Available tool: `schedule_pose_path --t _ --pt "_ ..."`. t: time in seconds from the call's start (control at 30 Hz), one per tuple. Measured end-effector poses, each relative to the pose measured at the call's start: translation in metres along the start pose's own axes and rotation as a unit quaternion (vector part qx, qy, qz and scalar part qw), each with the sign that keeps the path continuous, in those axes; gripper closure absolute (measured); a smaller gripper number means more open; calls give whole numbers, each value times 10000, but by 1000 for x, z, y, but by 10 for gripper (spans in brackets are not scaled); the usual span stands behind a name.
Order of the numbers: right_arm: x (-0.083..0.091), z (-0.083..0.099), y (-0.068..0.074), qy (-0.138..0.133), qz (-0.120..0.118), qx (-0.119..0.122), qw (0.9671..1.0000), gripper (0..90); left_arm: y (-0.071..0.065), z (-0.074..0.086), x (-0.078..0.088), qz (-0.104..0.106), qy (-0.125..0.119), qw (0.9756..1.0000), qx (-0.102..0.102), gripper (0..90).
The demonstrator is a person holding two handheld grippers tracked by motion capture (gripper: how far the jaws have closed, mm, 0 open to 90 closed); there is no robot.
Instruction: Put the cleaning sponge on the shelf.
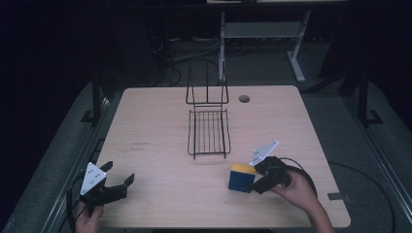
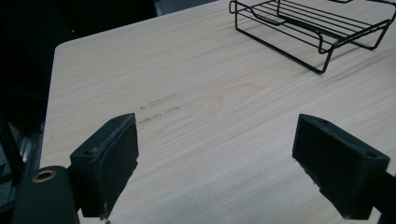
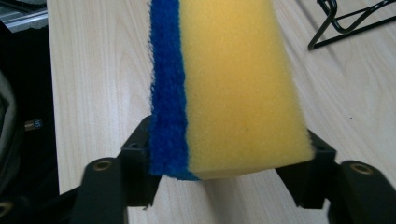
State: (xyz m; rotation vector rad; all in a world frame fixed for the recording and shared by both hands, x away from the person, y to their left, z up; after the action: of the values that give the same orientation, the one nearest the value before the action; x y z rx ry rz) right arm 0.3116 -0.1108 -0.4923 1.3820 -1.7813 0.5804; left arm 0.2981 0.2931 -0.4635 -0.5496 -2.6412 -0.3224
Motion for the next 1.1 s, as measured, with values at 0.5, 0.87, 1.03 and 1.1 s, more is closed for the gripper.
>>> schedule_pose_path --t 0.5,0.87,1.03,1.1 --pt "-3 0 1 71 -95 110 9999 558 0 0 0 -2 -5 10000 20 139" --pt "4 -7 0 75 -106 218 9997 566 0 0 0 -4 5 10000 9 139" --pt "8 -15 -1 42 -148 266 9995 567 0 0 0 -2 5 10000 9 139" --pt "9 -18 -2 40 -150 289 9995 567 0 0 0 -3 3 10000 12 139"
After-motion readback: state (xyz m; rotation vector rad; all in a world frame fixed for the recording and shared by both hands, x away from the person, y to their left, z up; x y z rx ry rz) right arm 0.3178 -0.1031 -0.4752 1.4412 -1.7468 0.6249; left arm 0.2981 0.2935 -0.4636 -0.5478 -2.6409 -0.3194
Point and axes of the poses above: each handheld gripper's, and its own axes: x roughly backward along the jaws, z roughly out of its underside, y roughly to its left, the point moved 9 cm from there along -x, roughly forward along the jaws, and after that the axes turned 2 degrees about -z, right-handed, at the moved point
